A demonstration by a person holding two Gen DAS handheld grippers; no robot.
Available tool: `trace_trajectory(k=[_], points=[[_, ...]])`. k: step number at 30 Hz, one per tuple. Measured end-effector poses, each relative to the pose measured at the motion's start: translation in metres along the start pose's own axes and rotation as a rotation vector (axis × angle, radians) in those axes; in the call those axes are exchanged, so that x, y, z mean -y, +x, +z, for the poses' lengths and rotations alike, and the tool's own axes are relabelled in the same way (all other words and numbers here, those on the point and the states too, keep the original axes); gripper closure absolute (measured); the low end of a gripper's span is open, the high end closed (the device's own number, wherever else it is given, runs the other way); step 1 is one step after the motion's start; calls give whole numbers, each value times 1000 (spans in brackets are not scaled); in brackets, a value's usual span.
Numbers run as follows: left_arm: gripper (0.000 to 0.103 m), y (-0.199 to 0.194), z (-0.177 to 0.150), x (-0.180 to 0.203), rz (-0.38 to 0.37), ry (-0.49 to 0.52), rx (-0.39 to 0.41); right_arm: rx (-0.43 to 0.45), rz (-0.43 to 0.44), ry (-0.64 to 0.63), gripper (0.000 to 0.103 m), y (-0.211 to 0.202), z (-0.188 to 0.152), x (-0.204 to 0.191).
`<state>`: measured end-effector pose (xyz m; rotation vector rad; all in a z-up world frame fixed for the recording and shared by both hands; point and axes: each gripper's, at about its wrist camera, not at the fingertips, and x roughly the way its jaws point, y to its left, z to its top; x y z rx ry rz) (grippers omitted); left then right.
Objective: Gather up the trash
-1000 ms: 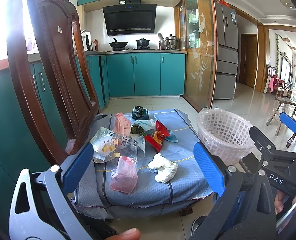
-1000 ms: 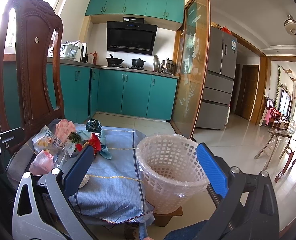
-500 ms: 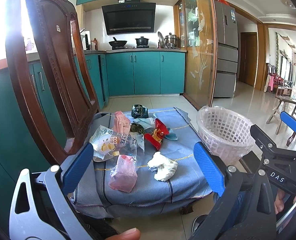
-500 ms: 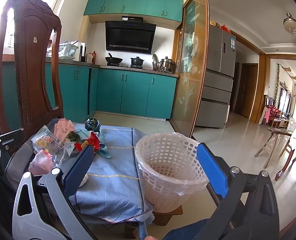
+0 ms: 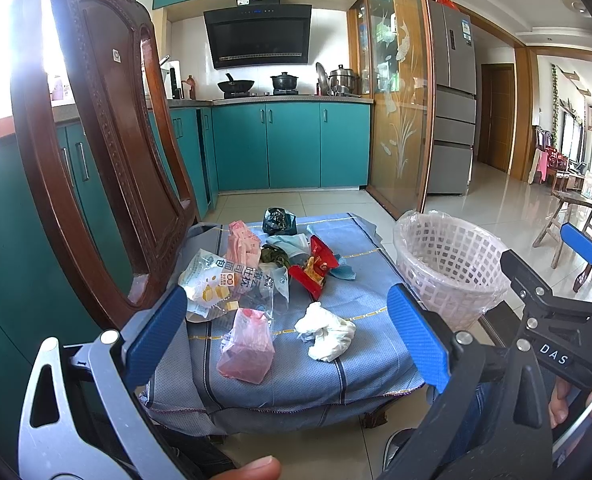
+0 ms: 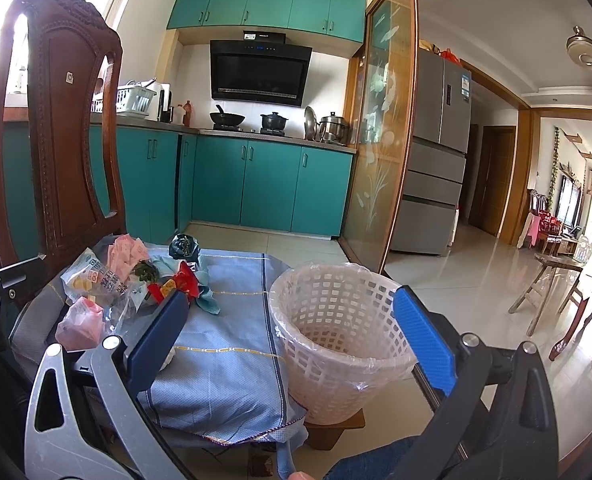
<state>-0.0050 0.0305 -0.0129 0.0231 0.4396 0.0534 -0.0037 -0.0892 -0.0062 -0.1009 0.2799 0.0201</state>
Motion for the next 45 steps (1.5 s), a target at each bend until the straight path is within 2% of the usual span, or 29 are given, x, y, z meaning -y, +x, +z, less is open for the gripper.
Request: trace_trajectory(k=[45], points=[[3,4,-4,1,1,7,-3,-5,2,-1,3,1,-4,1]])
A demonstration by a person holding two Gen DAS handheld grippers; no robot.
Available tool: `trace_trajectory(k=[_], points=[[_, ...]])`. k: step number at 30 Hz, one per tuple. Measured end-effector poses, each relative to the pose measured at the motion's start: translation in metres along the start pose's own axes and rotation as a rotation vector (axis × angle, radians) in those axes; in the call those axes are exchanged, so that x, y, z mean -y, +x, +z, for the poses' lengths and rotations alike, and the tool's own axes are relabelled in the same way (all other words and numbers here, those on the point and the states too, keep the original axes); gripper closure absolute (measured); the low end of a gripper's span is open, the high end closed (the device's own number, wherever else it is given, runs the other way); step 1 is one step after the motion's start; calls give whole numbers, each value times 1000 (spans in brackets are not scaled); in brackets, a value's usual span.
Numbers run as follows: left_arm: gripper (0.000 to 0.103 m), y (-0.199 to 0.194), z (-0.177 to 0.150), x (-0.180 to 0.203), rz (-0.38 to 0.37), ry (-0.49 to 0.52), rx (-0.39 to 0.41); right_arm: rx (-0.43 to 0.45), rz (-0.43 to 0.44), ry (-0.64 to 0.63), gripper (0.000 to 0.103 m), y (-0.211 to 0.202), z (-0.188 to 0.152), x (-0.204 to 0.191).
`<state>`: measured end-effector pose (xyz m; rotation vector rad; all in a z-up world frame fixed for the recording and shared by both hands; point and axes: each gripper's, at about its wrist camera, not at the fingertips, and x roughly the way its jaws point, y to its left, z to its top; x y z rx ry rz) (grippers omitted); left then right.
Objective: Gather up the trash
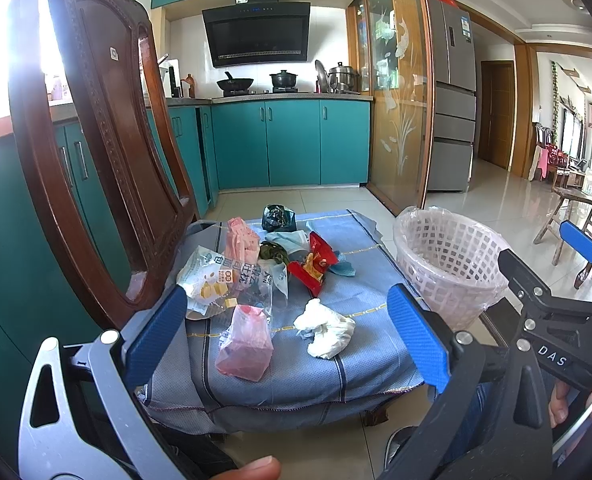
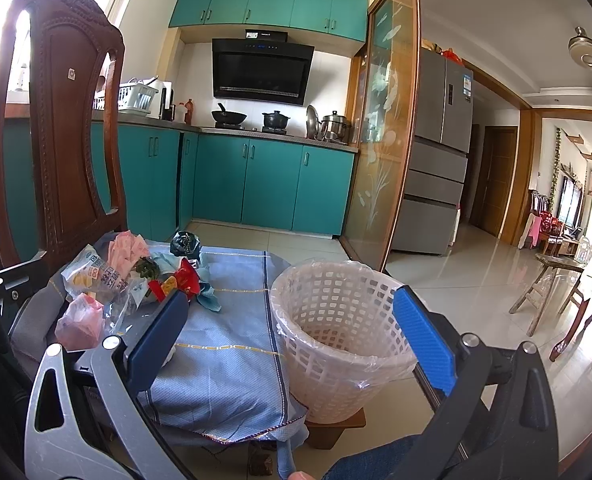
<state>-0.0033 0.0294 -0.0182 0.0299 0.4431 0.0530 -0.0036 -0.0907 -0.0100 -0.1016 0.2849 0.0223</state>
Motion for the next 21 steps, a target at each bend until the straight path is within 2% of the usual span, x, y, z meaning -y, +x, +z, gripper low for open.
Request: trace_trajectory(k=[21], points=[[3,3,-6,2,5,1,-7,-3,7,-4,3,2,-5,-5]])
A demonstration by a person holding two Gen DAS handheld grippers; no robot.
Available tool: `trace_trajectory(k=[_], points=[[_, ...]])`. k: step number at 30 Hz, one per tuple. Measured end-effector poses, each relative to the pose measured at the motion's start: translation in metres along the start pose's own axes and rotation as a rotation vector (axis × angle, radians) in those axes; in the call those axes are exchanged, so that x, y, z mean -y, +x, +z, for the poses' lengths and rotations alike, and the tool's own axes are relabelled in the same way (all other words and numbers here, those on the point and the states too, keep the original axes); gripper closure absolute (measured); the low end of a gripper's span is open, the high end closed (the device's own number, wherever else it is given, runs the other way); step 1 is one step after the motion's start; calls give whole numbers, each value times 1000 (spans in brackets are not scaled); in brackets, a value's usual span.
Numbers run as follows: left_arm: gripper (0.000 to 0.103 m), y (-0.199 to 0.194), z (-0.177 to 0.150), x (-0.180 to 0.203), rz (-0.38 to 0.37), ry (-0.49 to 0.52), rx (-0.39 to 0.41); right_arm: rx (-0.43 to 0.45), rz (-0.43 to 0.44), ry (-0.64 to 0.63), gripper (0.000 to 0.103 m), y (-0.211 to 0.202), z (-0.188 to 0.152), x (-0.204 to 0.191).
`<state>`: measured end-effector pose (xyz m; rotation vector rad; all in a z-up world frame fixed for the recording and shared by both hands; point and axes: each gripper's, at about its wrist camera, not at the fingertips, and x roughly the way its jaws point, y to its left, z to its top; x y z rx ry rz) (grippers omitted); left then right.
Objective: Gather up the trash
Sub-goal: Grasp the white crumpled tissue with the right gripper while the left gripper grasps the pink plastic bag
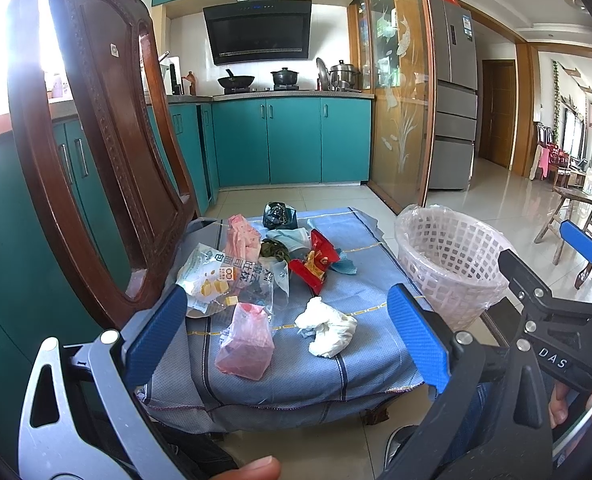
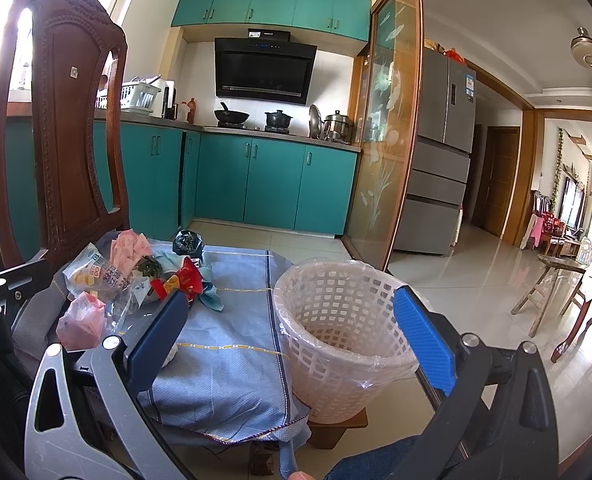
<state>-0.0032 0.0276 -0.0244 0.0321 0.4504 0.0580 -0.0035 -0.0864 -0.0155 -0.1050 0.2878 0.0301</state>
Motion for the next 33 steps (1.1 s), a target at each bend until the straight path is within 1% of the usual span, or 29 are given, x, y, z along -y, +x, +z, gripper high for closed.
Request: trace_trajectory(k=[4,7,9,11,13,14,15,16,18,20,21,23,24,26,27,28,30,33], points=[[3,2,0,-1,0,1,-7,-4,1,3,3,2,0,-1],[3,8,-1,-4,15,4,-20,-35,10,3,3,10,0,-3],[3,12,0,-8,31,7,-31,-61,37,-13,3,19,1,-6],[3,20,-4,-17,52,4,-62,-95,108,-40,3,34,0,-10],[3,28,-8,-30,63,-17,-99,-124,233,-76,3,50,-1,-16],[3,33,-11,-38,63,-36,-122,-128,291,-93,3,58,-1,-19],[3,37,-14,-45,67,-50,-140,-128,320,-103,4,64,0,-20],[3,42,-18,-54,79,-66,-161,-126,358,-121,7,75,2,-23],[5,49,-21,-63,79,-84,-185,-142,414,-149,29,91,4,-28],[9,59,-26,-70,49,-108,-223,-190,495,-185,41,114,7,-37],[10,66,-29,-72,32,-120,-246,-206,533,-198,41,122,9,-42],[11,79,-32,-72,24,-127,-276,-245,618,-235,41,136,8,-55],[11,86,-34,-71,27,-124,-291,-257,645,-246,41,138,6,-60],[18,99,-35,-69,23,-110,-319,-284,737,-261,41,143,-3,-72],[25,106,-36,-68,20,-102,-335,-300,768,-268,41,146,-8,-78],[35,114,-37,-67,24,-93,-358,-325,793,-282,41,149,-16,-86],[42,125,-38,-69,24,-89,-386,-371,809,-330,41,158,-31,-102],[43,136,-42,-71,13,-104,-407,-445,805,-376,41,170,-47,-118]])
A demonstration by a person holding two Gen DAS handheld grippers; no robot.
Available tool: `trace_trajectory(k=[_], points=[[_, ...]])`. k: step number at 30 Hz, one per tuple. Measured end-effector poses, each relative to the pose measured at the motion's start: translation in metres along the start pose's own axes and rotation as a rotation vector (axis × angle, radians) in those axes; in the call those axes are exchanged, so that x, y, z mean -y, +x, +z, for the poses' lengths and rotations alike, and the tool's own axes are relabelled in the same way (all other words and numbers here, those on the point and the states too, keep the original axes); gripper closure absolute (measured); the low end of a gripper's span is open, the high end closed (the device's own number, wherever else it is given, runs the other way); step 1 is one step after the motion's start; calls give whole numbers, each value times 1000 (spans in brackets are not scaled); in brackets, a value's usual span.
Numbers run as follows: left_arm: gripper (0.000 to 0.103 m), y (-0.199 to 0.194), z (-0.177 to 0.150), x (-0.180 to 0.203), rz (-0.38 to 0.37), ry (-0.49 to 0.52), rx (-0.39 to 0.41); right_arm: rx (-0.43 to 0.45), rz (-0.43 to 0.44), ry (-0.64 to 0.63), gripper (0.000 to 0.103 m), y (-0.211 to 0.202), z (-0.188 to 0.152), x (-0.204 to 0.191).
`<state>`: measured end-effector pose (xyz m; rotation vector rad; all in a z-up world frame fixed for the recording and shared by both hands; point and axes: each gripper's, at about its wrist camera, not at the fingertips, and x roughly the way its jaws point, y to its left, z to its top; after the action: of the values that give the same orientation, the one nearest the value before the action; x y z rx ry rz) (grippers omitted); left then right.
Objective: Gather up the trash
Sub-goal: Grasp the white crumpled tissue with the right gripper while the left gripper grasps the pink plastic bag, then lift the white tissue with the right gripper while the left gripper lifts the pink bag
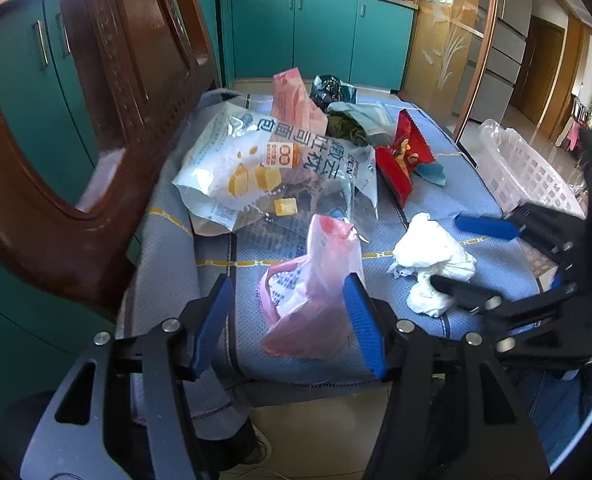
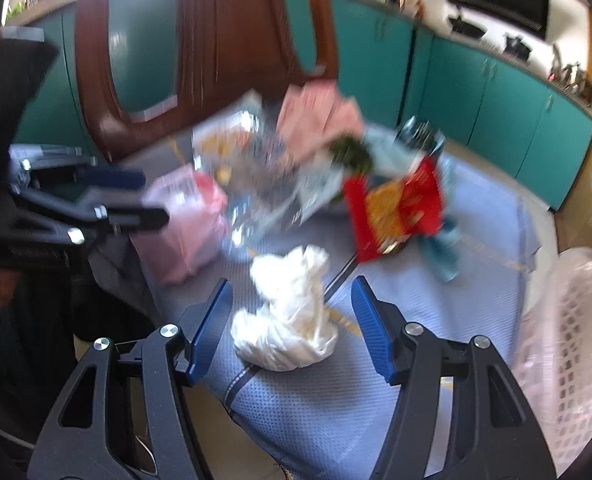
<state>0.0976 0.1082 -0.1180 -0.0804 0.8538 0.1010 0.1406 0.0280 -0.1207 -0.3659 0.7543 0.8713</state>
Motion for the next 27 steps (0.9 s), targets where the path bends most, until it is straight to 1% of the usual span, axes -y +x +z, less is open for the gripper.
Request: trace_trajectory(k=[1,2,3,4,5,8,9,10,11,12,14,16,18,19,21,23,27], points=[[43,2,0,-1,-20,-10,-4,-19,-2,-6,42,5,-1,-1],[43,4,1,0,-30,-14,-7,-35,-3,-14,49,9,-2,-3],[40,6,1,1,-36,-12,-10,-51,-9,-27,54,13,-3,-7],[36,8,1,3,-37,-7,-14,-48,-20,-34,55,13,-4,-9],[34,10,1,5,-40,0,-17,-41,-27,-41,58,12,-3,-12],[34,17,0,8,-58,8,-30,-27,-35,-34,65,7,-2,-14],[38,18,-1,9,-60,11,-37,-25,-38,-25,66,7,-2,-13],[44,19,-2,9,-59,15,-40,-20,-43,-16,66,4,-2,-12],[46,19,-3,10,-57,24,-36,-12,-52,-8,67,0,-2,-11],[52,19,-4,11,-55,31,-30,-9,-57,2,67,-5,-2,-2],[55,15,-5,13,-44,55,-18,15,-64,29,67,-13,-1,4],[59,12,-7,14,-38,63,-6,36,-79,50,67,-15,-3,14],[61,6,-7,13,-39,54,11,56,-106,70,67,-21,-4,20],[65,1,-7,11,-46,40,28,69,-124,83,67,-25,-5,23],[65,-10,-5,9,-53,21,61,95,-169,102,67,-32,-5,29],[65,-19,-2,8,-50,16,98,112,-191,128,67,-36,-6,35],[66,-26,2,9,-63,8,116,123,-212,167,67,-40,-10,46]])
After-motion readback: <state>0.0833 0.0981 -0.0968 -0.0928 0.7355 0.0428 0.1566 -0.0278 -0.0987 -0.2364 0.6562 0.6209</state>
